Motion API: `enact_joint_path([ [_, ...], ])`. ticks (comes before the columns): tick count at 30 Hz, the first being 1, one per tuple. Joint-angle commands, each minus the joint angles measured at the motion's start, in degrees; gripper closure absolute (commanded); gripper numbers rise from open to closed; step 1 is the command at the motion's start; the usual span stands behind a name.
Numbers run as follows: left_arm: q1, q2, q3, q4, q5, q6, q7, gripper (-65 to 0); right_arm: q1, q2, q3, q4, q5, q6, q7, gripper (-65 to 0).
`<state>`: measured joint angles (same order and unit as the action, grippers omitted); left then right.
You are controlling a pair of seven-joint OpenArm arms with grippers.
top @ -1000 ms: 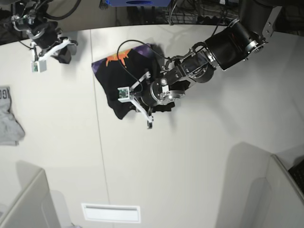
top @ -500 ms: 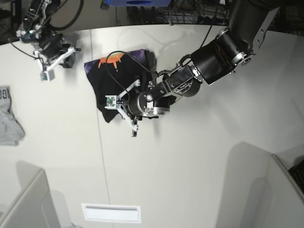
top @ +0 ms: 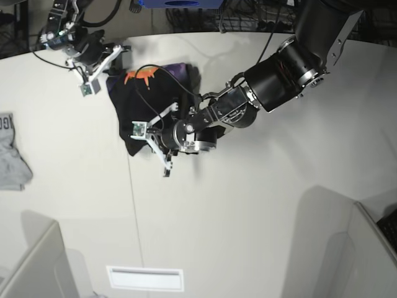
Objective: Fold the T-shirt properly
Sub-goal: 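Grasp the bundle edge with the left gripper and flip it over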
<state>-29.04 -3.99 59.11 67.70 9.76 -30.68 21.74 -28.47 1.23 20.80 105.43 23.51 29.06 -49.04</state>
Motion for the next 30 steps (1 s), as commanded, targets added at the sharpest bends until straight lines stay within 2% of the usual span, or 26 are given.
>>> enact_joint_path([
  [1,-1.34,0.69,-0.17,-0.14,-0.57,-0.31,-2.26,0.0,0.12,0.48,-0.36,1.61,0.71,0.35,1.34,0.0],
  [9,-2.74,1.13,-0.25,-4.01,-0.57,-0.31,-3.76,0.0,-0.94,0.39,-2.12,1.78,0.54,-0.18,1.34,0.0],
  [13,-4.15,1.04,-0.08,-4.10,-0.57,-0.40,-3.76,0.0,-0.15,0.83,2.28,1.61,0.54,-3.87,1.34,0.0],
  [17,-4.50,1.13,-0.17,-3.92,-0.57,-4.27,-3.76,0.0,3.63,2.77,5.44,1.17,0.45,-4.22,0.90,0.0],
  [19,-4.50,1.13,-0.17,-3.92,-0.57,-5.06,-3.76,0.0,5.74,3.91,5.80,-0.24,0.45,-4.22,0.90,0.0],
  [23,-4.50,1.13,-0.17,-3.92,-0.57,-5.06,-3.76,0.0,10.23,5.93,5.27,-4.64,0.45,-4.22,0.82,0.0],
  [30,-4.68,1.57,-0.25,-4.01,-0.57,-5.06,-3.76,0.0,9.61,5.67,0.96,-5.34,0.54,-4.22,0.90,0.0],
])
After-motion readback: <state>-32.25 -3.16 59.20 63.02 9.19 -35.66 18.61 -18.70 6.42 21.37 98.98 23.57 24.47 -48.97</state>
